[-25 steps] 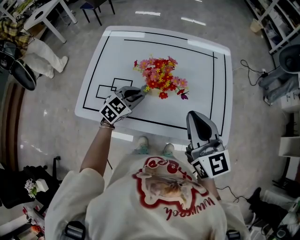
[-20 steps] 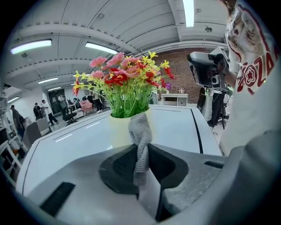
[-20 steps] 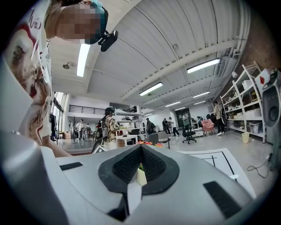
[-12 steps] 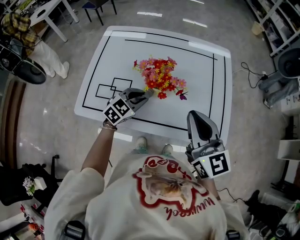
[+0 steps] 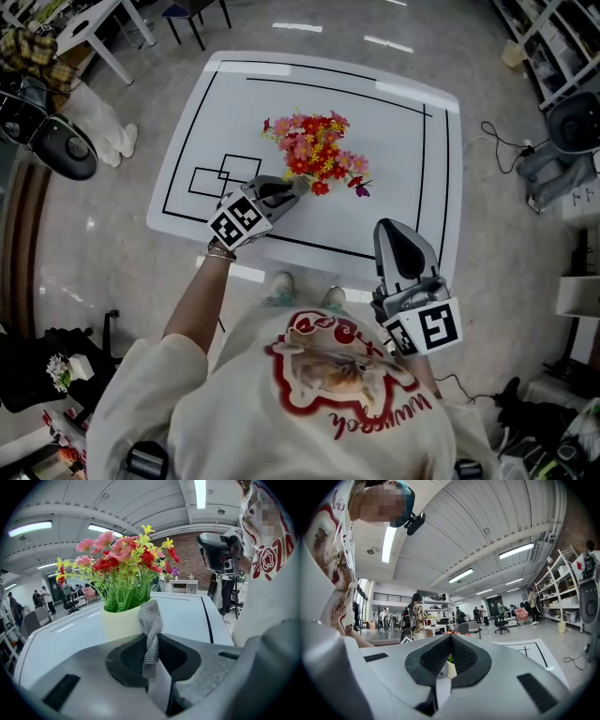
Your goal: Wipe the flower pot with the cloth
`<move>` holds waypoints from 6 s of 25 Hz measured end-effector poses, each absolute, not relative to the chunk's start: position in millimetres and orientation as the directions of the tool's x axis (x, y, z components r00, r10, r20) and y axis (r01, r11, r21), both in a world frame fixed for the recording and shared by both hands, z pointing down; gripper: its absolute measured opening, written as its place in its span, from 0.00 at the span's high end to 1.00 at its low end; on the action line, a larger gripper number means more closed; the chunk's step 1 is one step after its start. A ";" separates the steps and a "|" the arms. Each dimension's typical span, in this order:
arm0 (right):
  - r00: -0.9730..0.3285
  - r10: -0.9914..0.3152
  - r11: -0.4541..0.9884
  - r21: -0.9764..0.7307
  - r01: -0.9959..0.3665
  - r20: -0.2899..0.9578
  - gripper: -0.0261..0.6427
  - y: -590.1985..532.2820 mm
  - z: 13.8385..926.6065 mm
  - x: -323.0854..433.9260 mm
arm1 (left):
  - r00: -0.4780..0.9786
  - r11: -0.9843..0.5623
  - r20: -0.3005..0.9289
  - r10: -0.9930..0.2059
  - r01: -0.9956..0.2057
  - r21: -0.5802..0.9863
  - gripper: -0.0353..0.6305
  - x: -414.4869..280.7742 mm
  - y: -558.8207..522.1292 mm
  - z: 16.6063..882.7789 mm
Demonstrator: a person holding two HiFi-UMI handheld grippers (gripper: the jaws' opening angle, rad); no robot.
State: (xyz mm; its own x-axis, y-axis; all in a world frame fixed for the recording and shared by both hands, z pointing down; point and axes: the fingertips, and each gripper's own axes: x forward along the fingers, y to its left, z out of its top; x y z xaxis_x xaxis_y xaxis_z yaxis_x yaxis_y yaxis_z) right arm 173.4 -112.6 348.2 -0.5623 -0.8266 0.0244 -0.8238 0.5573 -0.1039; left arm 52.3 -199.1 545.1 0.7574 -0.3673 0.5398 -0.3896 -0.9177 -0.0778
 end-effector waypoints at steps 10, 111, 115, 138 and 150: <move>-0.560 -0.828 0.555 -0.106 -0.825 0.017 0.96 -111.8 346.9 175.2 | 0.759 -0.926 0.549 -0.350 -0.370 -0.079 0.85 60.8 -196.2 544.7; -0.519 -0.854 0.520 0.055 -0.852 0.046 0.88 -237.9 263.6 129.5 | 0.868 -0.871 -0.078 -0.491 -0.489 0.035 0.85 -1.4 -223.9 317.6; -0.566 -0.820 0.572 0.090 -0.815 0.086 0.88 -279.2 270.7 141.7 | 0.793 -0.795 -0.062 -0.606 -0.602 0.066 0.85 -20.9 -254.0 329.1; -0.914 -0.316 0.941 -0.042 -0.337 0.255 0.88 -379.3 413.6 93.4 | 0.543 -0.513 0.076 -0.836 -0.824 0.239 0.85 -56.7 -299.1 407.9; -0.956 -0.108 0.986 -0.092 -0.138 0.273 0.88 -369.3 455.3 68.3 | 0.517 -0.480 0.114 -0.848 -0.842 0.246 0.85 -60.7 -295.7 423.6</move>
State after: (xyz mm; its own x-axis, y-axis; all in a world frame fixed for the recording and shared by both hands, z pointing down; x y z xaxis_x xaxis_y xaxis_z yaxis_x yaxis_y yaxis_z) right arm 68.3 -369.3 455.3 -0.9560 -0.1083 0.2727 -0.1381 0.9861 -0.0923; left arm -60.7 -295.7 423.6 0.5172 -0.8482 0.1143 -0.8420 -0.4804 0.2456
